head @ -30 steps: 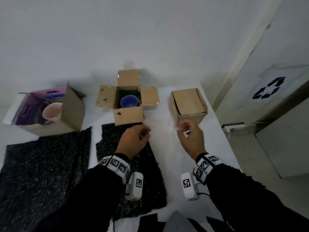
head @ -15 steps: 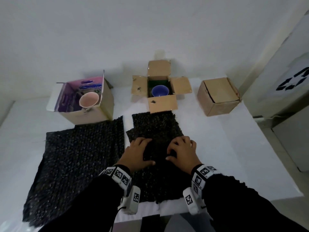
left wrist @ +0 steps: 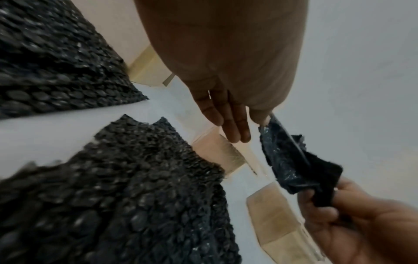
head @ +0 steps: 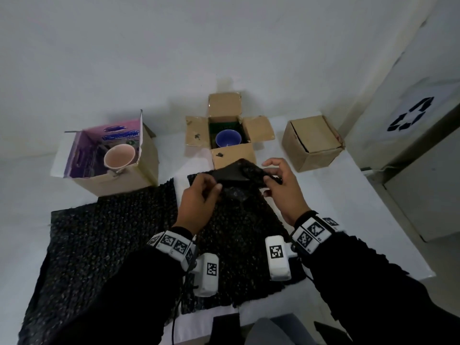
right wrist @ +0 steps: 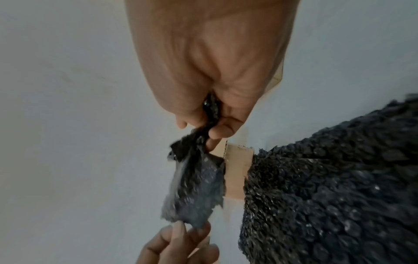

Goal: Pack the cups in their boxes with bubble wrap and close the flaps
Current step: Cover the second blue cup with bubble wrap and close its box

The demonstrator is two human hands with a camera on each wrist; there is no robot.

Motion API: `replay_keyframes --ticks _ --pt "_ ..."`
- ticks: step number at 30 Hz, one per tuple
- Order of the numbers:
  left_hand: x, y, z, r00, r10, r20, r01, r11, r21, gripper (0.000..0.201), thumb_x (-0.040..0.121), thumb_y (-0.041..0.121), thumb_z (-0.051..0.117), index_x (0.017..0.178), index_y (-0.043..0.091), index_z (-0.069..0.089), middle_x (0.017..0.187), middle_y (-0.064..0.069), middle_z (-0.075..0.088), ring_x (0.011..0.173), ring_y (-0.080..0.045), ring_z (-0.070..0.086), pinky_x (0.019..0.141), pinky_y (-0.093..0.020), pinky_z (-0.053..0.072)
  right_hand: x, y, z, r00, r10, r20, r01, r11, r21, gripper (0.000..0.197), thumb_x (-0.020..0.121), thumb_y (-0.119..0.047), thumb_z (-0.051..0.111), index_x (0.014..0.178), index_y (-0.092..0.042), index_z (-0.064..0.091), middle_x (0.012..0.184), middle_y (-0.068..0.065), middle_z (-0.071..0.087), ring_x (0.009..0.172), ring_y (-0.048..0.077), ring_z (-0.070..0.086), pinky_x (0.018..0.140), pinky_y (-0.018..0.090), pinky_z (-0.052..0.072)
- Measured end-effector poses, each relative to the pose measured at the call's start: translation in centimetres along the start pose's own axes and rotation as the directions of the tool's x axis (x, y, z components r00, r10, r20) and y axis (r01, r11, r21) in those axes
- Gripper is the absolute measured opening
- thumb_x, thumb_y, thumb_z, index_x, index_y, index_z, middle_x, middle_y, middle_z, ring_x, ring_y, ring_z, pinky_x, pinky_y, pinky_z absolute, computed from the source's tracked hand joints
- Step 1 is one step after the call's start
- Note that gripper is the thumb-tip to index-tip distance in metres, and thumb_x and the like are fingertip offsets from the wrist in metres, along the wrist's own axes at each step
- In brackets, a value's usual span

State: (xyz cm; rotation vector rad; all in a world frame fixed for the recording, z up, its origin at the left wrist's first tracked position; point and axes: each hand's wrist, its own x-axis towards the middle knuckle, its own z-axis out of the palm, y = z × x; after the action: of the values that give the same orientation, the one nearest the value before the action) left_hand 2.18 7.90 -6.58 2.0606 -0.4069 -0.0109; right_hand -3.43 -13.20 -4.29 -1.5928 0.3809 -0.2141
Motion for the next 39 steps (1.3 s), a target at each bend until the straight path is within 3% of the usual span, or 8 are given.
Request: replay_keyframes --ticks 4,8,14,21,25,29,34,39 --pt "0.3 0.3 0.1 0.963 0.014 0.268 -0.037 0.996 0.081 0.033 0.079 0.048 0.073 0.099 0.030 0.052 0.095 0.011 0.065 0.087 -0.007 0.063 0.078 -0.038 0.054 0.7 -0.3 -0.2 0.994 -0.013 -0.112 0.010 1.000 -0.026 0.036 0.092 0.006 0.040 0.083 -0.014 0.069 0.101 0.004 0.069 0.091 0.023 0.064 0.069 0.030 0.053" --pt "-1.2 -2.3 1.4 0.776 -0.247 0.580 -0.195 0.781 0.593 0.085 0.061 0.075 0.068 0.134 0.044 0.039 0.140 0.006 0.037 0.129 -0.023 0.033 0.106 -0.051 0.034 0.3 0.6 -0.1 0.988 0.080 -0.135 -0.070 0.995 0.076 0.011 0.087 -0.018 0.069 0.079 -0.011 0.066 0.081 0.003 0.064 0.079 0.016 0.059 0.071 0.030 0.050" --pt "-1.9 -3.9 2.5 0.911 -0.092 0.403 -0.210 0.736 0.643 0.018 0.090 0.043 0.059 0.101 0.031 0.068 0.120 0.011 0.055 0.113 -0.019 0.047 0.089 -0.038 0.035 -0.5 3.0 -0.4 0.988 0.128 -0.089 -0.142 0.974 -0.177 0.044 0.069 -0.013 0.084 0.097 -0.019 0.051 0.094 0.002 0.062 0.088 0.019 0.061 0.085 0.044 0.053" --pt "-1.1 -4.5 1.1 0.785 -0.192 0.589 -0.304 0.709 0.637 0.069 0.073 0.067 0.066 0.134 0.044 0.040 0.137 0.004 0.035 0.123 -0.024 0.037 0.099 -0.047 0.041 0.3 1.3 -1.0 0.962 0.208 -0.179 -0.202 0.978 0.051 0.017 0.094 -0.008 0.057 0.097 -0.023 0.064 0.091 0.010 0.066 0.084 0.025 0.063 0.071 0.034 0.052" --pt "-0.8 -3.8 1.1 0.867 -0.063 0.494 -0.293 0.738 0.608 0.033 0.086 0.054 0.061 0.108 0.031 0.069 0.121 0.008 0.054 0.113 -0.020 0.046 0.092 -0.036 0.041 0.1 1.1 -1.3 0.967 0.224 -0.125 -0.223 0.975 0.021 0.027 0.096 -0.011 0.051 0.121 -0.019 0.058 0.103 0.008 0.067 0.088 0.022 0.065 0.064 0.030 0.048" --pt "0.4 -2.1 0.0 0.912 0.188 0.363 -0.360 0.793 0.492 0.027 0.090 0.048 0.056 0.081 0.023 0.063 0.092 0.008 0.062 0.096 -0.019 0.051 0.078 -0.037 0.042 0.3 0.0 -1.3 0.979 0.196 -0.058 -0.198 0.980 -0.020 0.039 0.091 0.000 0.043 0.107 -0.033 0.057 0.104 0.009 0.068 0.090 0.026 0.067 0.065 0.031 0.049" --pt "2.9 1.2 -2.2 0.962 0.188 0.197 -0.243 0.918 0.312 0.011 0.096 0.029 0.053 0.098 0.021 0.046 0.066 0.001 0.057 0.060 -0.019 0.056 0.057 -0.036 0.044 1.8 -2.1 -0.5 0.986 0.158 -0.053 -0.159 0.987 -0.015 0.035 0.086 0.008 0.038 0.101 -0.010 0.064 0.071 0.006 0.060 0.058 0.013 0.052 0.052 0.020 0.041" --pt "6.1 2.1 -4.1 0.977 0.211 0.044 -0.215 0.955 0.203 0.024 0.090 0.022 0.045 0.099 0.023 0.067 0.082 -0.001 0.059 0.075 -0.018 0.056 0.072 -0.039 0.048 4.4 -4.1 0.8 0.975 0.206 -0.083 -0.194 0.972 0.135 0.016 0.097 -0.027 0.047 0.098 -0.013 0.056 0.074 0.005 0.051 0.047 0.010 0.036 0.043 0.021 0.028"
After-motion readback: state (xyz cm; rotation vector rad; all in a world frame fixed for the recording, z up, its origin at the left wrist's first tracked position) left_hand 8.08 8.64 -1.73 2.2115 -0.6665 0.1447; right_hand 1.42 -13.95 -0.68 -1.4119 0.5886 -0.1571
